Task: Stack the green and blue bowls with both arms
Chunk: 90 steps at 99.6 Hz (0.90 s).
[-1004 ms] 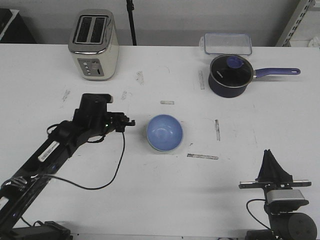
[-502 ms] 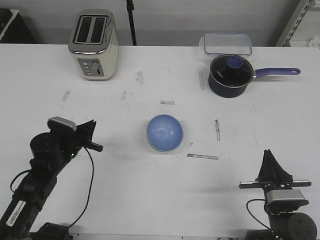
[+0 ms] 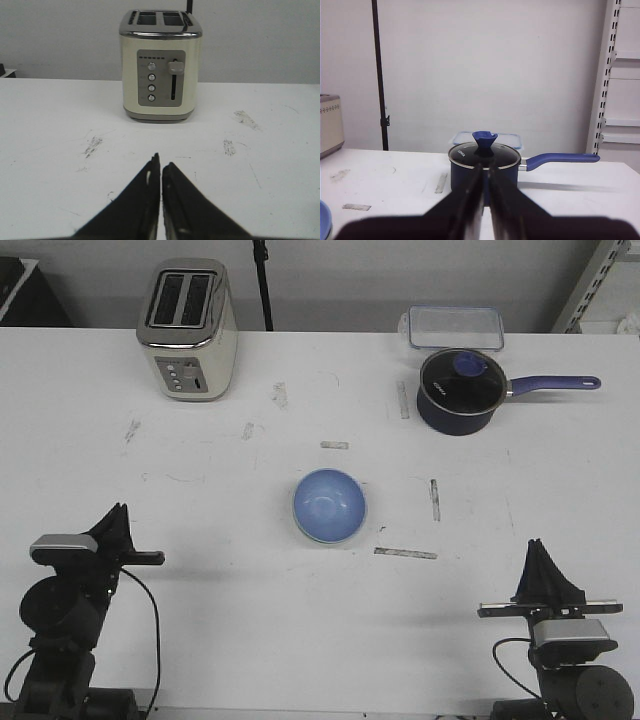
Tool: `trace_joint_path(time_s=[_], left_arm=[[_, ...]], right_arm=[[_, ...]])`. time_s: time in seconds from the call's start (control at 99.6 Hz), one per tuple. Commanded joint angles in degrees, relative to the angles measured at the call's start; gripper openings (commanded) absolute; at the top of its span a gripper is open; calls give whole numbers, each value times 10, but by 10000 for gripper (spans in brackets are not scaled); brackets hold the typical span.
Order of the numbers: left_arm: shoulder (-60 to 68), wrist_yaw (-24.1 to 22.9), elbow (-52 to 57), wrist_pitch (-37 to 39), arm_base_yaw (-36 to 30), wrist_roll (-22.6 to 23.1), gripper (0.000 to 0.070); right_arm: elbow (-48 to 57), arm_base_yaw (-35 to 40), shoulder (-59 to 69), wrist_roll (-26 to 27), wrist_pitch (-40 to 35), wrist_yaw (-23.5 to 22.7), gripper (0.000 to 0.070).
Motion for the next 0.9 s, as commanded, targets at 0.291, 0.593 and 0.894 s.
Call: trace_joint_path(time_s=[0.291,0.593,0.894], left_arm=[[-68,0,2,2,0,-25,1],[-100,1,2,-1,0,-21,1],[-119,4,-44,48,1,10,2]], right_arm=[[2,0,-2,-4,6,0,9],[2,0,-2,-4,6,0,10],[2,0,-2,-4,6,0,10]])
